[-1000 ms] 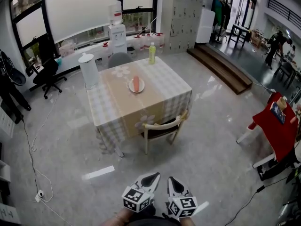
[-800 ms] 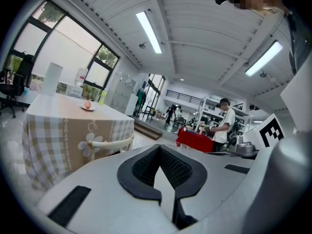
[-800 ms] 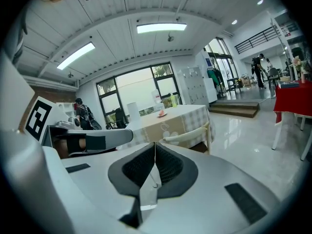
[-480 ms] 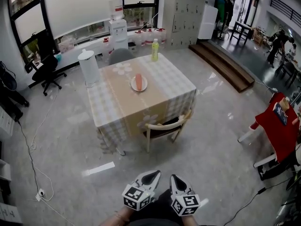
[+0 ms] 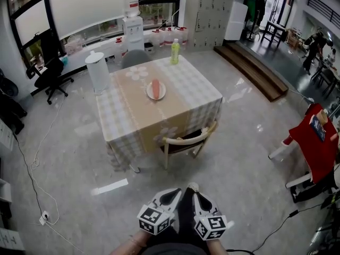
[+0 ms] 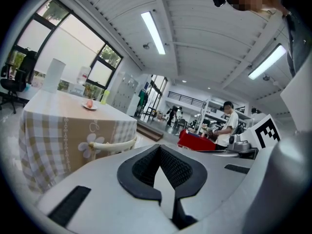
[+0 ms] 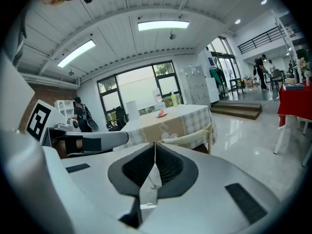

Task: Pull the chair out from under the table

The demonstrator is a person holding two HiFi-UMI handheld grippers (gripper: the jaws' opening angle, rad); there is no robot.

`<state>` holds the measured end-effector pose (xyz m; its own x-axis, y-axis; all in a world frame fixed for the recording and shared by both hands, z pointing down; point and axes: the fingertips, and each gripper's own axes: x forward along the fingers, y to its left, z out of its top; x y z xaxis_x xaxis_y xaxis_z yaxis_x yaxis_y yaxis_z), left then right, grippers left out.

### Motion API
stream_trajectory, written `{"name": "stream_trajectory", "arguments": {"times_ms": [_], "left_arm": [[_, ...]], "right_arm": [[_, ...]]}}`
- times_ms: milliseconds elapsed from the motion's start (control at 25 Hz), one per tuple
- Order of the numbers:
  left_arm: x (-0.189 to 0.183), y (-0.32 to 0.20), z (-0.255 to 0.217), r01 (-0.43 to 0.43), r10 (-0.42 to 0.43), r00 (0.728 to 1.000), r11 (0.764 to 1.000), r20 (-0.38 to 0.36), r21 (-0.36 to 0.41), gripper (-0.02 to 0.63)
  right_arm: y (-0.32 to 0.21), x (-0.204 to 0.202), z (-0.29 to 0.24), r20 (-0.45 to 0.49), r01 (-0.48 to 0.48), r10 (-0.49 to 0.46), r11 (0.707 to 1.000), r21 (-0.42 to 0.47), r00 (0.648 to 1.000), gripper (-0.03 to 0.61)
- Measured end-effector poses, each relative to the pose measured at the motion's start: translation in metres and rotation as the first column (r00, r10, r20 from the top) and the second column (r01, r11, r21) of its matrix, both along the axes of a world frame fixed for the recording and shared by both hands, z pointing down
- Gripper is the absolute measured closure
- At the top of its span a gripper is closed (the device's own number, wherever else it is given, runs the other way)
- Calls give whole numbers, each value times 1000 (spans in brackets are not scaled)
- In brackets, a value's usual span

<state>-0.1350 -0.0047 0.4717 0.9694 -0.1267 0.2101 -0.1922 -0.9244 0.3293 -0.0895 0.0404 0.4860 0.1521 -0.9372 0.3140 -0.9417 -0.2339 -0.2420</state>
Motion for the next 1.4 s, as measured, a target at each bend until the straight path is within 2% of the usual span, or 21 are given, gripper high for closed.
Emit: {"name": "stream_trajectory", "arguments": {"times_ms": [240,480,680,960,1200,1400], "left_arm": [[35,-22,2,6,-6,1000,1000,-2,9,606],[85,-52,-2,4,-4,1000,1000,-7,31,606],[117,-83,5,34,-34,999,999,21,17,606],[162,-131,11,107,-107,993,994,47,9,606],[196,-167,19,150,-153,985,988,77,47,604],[215,-192,34,161,-166,978,986,126,48,604]], "right_arm": [[-21,32,2,-4,13,-13,1000,12,1000,566],[-53,83,-1,-5,26,-25,999,20,1000,566],[-84,123,2,2,48,-48,999,-2,999,566],[-129,171,6,7,112,-112,993,-28,994,566],[-163,214,12,-9,170,-170,985,-35,985,566],[-190,243,28,7,249,-249,965,-77,968,566]]}}
